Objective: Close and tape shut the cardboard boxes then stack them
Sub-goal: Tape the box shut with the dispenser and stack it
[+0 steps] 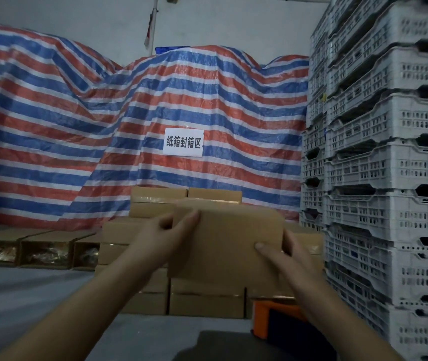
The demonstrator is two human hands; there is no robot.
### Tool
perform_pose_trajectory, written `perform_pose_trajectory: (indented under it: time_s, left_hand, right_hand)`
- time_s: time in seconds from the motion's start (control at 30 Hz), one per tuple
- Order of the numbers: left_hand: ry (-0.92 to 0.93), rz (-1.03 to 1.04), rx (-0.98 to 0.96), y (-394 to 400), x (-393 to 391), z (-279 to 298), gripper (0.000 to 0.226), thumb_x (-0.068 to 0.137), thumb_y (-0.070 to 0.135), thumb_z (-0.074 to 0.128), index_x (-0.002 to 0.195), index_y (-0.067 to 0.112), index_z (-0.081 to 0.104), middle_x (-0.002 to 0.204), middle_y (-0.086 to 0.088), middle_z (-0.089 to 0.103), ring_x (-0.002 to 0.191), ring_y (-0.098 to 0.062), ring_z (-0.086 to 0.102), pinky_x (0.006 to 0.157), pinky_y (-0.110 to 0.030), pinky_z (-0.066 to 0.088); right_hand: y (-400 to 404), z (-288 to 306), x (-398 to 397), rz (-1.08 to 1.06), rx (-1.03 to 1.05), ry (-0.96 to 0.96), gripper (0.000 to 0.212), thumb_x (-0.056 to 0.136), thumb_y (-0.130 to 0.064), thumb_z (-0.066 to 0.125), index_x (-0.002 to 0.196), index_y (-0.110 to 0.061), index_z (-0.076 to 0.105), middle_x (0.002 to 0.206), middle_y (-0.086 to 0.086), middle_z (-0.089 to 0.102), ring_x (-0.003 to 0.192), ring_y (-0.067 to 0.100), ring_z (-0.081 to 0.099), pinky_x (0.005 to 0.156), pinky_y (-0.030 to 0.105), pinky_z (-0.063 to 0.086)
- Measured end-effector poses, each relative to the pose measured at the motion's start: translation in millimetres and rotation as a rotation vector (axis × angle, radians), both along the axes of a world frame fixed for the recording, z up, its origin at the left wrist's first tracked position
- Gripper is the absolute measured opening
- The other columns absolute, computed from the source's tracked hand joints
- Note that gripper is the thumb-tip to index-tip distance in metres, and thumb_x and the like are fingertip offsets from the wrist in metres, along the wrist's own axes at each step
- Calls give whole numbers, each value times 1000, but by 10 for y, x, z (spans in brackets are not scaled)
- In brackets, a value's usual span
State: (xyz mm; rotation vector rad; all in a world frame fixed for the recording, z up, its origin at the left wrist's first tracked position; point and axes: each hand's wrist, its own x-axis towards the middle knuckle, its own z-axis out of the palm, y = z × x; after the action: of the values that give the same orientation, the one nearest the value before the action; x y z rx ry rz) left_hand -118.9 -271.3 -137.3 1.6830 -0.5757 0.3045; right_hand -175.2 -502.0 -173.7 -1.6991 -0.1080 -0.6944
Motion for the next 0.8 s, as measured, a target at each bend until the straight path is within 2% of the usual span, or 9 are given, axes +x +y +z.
perform_pose_trajectory:
  time_s: [0.07,0.13,0.23,0.3,0.37,0.57,0.63,0.73,0.8]
  left_hand:
    - [-25,5,-102,-273,20,321,42,69,72,55,86,34,52,89,15,53,78,-2,50,57,-22,35]
    - [-26,-18,-135,-565,72,639,44,77,71,53,93,30,50,90,11,50,77,-6,49,55,-24,36]
    - [0,-140,-161,-978,236,1025,51,88,67,49,112,23,45,107,2,57,93,-18,59,71,-35,52]
    - [25,-230,-114,-1223,411,1162,47,94,58,50,120,19,47,115,-3,61,104,-23,62,93,-41,52]
    - [15,-287,-43,-1437,651,1223,39,98,46,52,122,15,51,113,-4,64,103,-22,63,96,-38,51]
    - [-15,-290,160,-1934,1414,1251,52,93,40,62,132,7,53,124,-7,62,112,-24,60,105,-40,46]
    - [-85,-198,282,-2052,1636,1226,57,91,48,63,133,11,55,125,-3,62,107,-20,60,97,-34,48]
    - [-201,10,381,-2186,1933,1201,54,85,60,63,120,19,64,113,2,66,91,-13,60,70,-24,47]
    - [-230,133,418,-2269,2091,1202,57,80,67,61,109,18,66,103,2,66,90,-16,62,70,-27,50]
  right_hand:
    - [-196,249,1,-6,-6,-87,92,66,-58,84,146,-44,43,128,-11,62,109,13,65,83,32,58]
    - [-400,507,81,-34,16,-158,84,73,-60,78,147,-44,41,133,-9,61,115,18,63,95,41,54]
    - [-737,909,249,-113,89,-218,42,91,-51,66,130,-43,53,123,-7,66,106,17,65,82,36,56]
    - [-975,1126,375,-126,146,-173,41,92,-51,64,130,-37,55,114,-3,68,96,19,67,66,34,58]
    - [-1219,1267,534,-150,173,-114,45,92,-53,63,131,-31,58,106,-2,69,87,20,66,53,30,52]
    - [-1847,1406,1210,-175,206,154,35,87,-61,62,103,-30,62,103,8,65,94,30,60,75,43,48]
    - [-1998,1412,1436,-186,208,225,38,86,-62,64,102,-28,61,103,11,63,96,33,58,80,48,46]
    - [-2165,1415,1742,-180,228,314,39,84,-62,65,102,-27,60,103,13,61,96,37,57,85,55,44]
    - [-2249,1411,1912,-168,261,368,42,83,-60,69,103,-25,61,102,15,62,95,38,58,87,59,43]
